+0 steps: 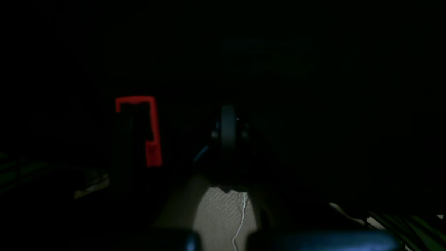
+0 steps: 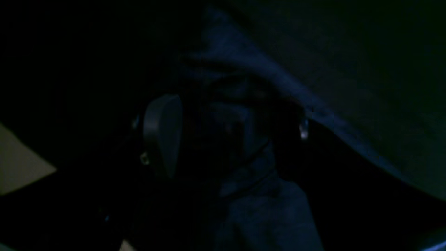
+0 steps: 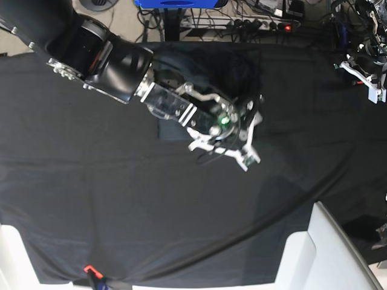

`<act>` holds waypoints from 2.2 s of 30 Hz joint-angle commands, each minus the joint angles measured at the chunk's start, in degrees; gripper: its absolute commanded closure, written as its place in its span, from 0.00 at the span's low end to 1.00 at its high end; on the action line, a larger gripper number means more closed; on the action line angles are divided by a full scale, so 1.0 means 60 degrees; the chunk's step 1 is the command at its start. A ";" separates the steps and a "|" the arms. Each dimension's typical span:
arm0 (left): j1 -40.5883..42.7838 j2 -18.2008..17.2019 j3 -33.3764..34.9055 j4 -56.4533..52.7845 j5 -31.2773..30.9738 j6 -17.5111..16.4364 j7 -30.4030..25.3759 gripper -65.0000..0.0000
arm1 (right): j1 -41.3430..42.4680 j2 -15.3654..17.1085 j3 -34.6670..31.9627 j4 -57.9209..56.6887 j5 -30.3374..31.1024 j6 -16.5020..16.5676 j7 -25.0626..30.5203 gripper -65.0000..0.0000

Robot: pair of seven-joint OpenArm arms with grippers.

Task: Fold the T-shirt properly
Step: 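Hold the stack edge with the right gripper and tuck it under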

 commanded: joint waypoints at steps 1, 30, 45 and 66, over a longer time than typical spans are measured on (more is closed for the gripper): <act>0.0005 -0.0181 -0.0063 0.0118 -0.0099 -0.0028 -0.0141 1.00 | 0.0235 -0.0139 0.0041 0.0138 -0.0043 -0.0004 0.0183 0.41; -0.0010 -0.0151 -0.0063 0.0118 -0.0099 -0.0028 -0.0141 1.00 | -0.0014 -0.0154 0.0085 -0.0257 0.0368 -0.0004 0.0711 1.00; -0.0010 -0.0151 -0.0063 0.0103 -0.0099 -0.0028 -0.0141 1.00 | 0.0279 -0.0227 0.0598 0.0534 0.0514 -0.0048 0.1238 1.00; -0.0024 -0.0151 -0.0063 0.0103 -0.0085 -0.0028 -0.0141 1.00 | -0.0248 -0.0344 0.0568 0.0563 0.0514 -0.0033 0.2337 0.46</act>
